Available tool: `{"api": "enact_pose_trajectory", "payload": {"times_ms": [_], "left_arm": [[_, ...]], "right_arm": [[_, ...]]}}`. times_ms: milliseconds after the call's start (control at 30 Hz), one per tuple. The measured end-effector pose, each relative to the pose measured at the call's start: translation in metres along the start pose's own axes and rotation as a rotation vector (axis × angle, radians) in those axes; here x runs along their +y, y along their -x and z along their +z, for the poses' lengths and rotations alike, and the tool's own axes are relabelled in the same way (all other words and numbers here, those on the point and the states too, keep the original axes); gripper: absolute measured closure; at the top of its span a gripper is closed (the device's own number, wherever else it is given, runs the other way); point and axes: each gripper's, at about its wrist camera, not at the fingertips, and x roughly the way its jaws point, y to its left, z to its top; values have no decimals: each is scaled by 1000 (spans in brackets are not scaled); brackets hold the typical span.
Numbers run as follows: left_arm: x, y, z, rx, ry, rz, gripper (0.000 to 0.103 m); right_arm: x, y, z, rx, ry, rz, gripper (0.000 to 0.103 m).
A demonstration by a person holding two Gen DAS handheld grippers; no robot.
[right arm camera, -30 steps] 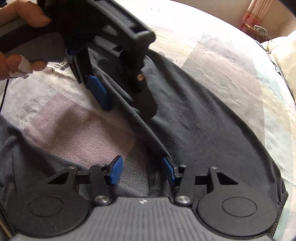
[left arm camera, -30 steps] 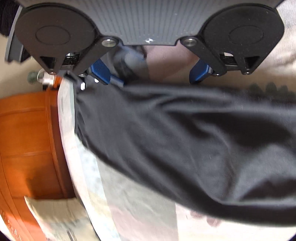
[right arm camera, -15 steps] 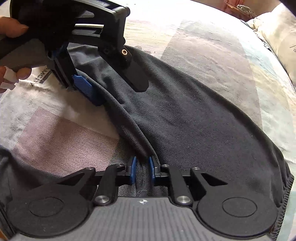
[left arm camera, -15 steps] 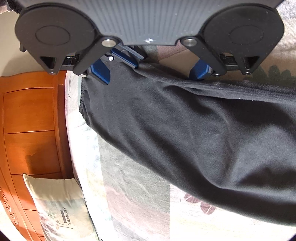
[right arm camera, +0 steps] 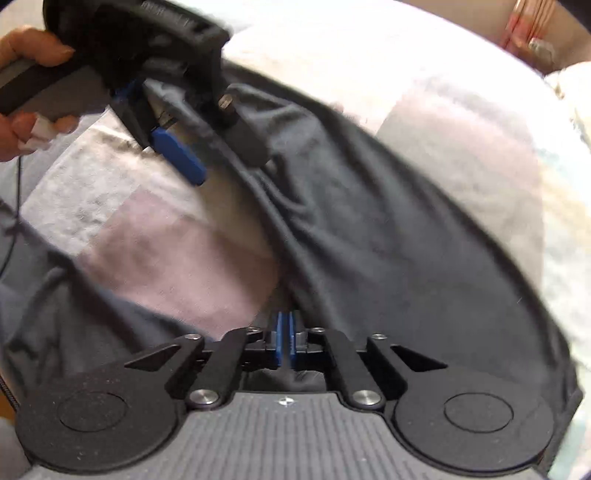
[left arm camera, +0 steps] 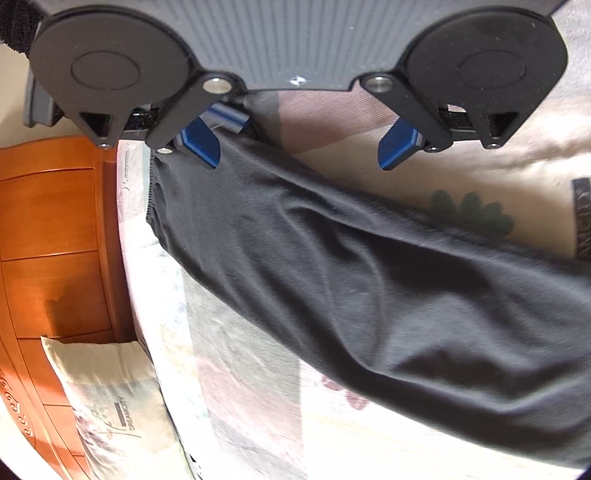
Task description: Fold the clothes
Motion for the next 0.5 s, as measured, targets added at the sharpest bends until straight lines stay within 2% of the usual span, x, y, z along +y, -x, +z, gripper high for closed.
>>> {"api": "enact_pose_trajectory", "payload": {"times_ms": [100, 333, 400, 433, 500], "left_arm": [[8, 5, -10, -1, 12, 19, 11], [17, 13, -36, 17, -26, 103, 11], [18, 15, -42, 24, -57, 134, 11], [19, 16, -46, 29, -70, 145, 11], [19, 18, -49, 36, -84, 157, 11]], "right_arm": [[8, -1, 7, -48, 63, -48, 93], [21, -35, 13, -27, 197, -112, 89], [21, -37, 14, -21, 214, -105, 89], [21, -36, 14, -12, 223, -94, 94], [15, -34, 20, 25, 188, -9, 99]]}}
